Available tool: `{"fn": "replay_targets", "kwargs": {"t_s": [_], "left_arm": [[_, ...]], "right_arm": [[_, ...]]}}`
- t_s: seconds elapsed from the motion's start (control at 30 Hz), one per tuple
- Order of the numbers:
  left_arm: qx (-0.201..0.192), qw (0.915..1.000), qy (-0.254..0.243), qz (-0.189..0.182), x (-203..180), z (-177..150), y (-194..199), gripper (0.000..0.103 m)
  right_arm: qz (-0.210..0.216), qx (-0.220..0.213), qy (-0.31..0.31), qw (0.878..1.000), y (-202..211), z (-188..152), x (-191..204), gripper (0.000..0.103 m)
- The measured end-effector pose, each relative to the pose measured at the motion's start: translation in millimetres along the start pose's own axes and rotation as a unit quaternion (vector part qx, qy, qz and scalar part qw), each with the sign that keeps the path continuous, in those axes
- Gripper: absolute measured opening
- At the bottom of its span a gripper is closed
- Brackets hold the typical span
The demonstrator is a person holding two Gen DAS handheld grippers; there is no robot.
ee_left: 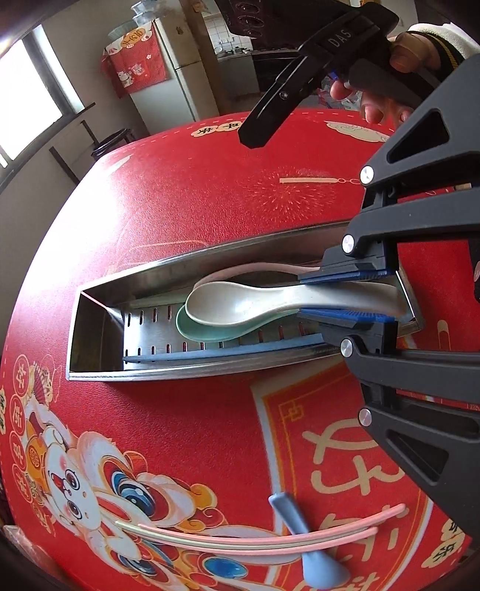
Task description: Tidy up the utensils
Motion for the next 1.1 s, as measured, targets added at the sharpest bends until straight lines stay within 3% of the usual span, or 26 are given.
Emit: {"fn": "replay_targets", "kwargs": {"t_s": [0.47,0.7,1.1], "left_arm": [[-0.003,0.9999,0.016,-0.007,-2.6,-0.6,-7.3,0.013],[-0.05,0.9985,-0.02,0.013,-5.0,0.7,19.9,0.017],[-0.132,0.9894,-0.025,0.056,75.4,-5.9,103.7,0.031]], "right_arm": [[-0.002,0.003,0.004,1.0,6.1,-2.3,-4.3,0.088],[-0.004,-0.013,0.002,1.0,11.4,0.6,2.2,0.088],[0.035,-0.017,0.02,0.999,-9.4,3.8,61.7,0.088]]}}
Point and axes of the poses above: each gripper's, at about its wrist camera, not at the fingertips, and y roughly against the way its jaws point, x to its left, z to its top, the point moved 2 cm from there along -y, roughly the way its jaws point, and after that the axes turned 5 degrees about x, right-handed, at the moved point
